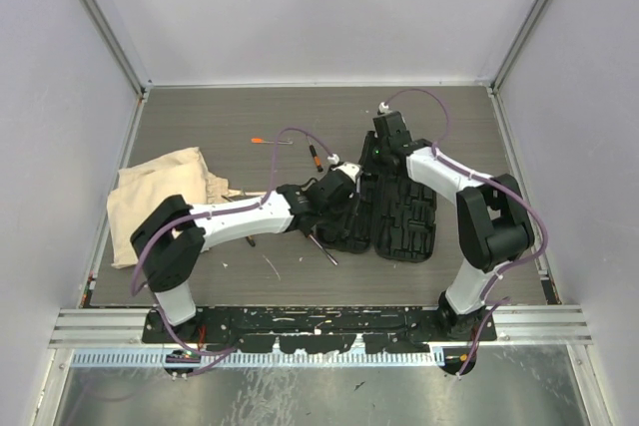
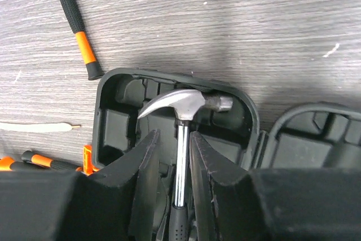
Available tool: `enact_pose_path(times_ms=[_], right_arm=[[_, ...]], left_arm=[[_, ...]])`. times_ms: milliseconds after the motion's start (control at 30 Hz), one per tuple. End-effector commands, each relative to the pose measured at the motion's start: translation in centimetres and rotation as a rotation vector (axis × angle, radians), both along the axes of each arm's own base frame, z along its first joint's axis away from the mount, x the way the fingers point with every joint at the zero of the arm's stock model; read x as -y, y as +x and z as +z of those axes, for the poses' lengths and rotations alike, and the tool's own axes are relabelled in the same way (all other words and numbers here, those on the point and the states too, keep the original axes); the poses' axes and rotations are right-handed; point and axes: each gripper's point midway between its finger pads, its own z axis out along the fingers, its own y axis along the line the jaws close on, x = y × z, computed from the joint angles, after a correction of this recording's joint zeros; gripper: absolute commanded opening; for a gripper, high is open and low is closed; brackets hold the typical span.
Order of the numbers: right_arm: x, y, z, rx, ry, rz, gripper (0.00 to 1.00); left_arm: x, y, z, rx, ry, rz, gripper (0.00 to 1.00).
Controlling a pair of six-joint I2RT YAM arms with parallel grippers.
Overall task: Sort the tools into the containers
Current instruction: Place the hammer in the storage box.
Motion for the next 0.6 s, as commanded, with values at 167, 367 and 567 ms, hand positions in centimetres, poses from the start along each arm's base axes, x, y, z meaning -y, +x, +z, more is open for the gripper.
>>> enact_pose_path(times_ms=[167, 367, 567], right_arm=[[-1.4, 1.7, 1.3, 0.033, 0.001, 0.069, 0.33], [-1.2, 1.5, 0.8, 0.025, -0.006, 0.064, 0.31], [-0.8, 1.4, 0.4, 0.021, -0.019, 0.054, 0.29]], left_arm=[[2.4, 2.3, 0.4, 0.062, 0.032, 0.015, 0.51], [2.6, 2.8, -0.7, 0.064, 0.067, 0.013, 0.51], [1.7, 2.9, -2.4, 0.056, 0.125, 0.019, 0.39]])
